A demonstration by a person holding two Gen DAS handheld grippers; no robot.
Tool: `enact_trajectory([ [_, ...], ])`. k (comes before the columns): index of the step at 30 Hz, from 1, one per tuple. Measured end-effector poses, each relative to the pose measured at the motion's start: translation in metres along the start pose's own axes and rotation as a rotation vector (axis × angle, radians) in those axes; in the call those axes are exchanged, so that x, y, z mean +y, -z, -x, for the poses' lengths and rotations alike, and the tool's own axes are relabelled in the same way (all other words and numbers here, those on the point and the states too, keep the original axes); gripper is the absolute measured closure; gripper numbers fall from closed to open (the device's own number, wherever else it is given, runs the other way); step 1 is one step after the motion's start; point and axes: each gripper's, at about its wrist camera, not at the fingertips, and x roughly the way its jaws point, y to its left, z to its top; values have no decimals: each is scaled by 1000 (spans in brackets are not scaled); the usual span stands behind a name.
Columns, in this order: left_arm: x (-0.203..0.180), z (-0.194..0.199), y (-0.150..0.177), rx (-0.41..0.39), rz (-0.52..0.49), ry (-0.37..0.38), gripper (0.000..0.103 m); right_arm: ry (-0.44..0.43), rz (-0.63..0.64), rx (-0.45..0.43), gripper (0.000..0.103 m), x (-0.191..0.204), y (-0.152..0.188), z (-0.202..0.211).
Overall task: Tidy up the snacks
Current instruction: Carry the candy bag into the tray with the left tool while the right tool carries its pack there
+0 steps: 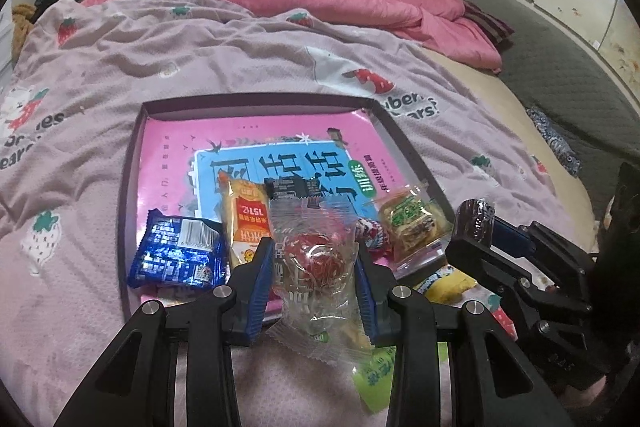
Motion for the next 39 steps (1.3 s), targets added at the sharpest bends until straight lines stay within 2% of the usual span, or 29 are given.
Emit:
enact_trajectory([
  [21,6,-36,-4,34,-12,-25,64,-3,33,52,66,0,0,-34],
  [28,5,-39,-3,36,-23,-26,64,-21,62,73,66,5,2,-43],
  [39,5,-39,-3,37,-26,-24,64,-5,91,107,66,7,6,-56],
])
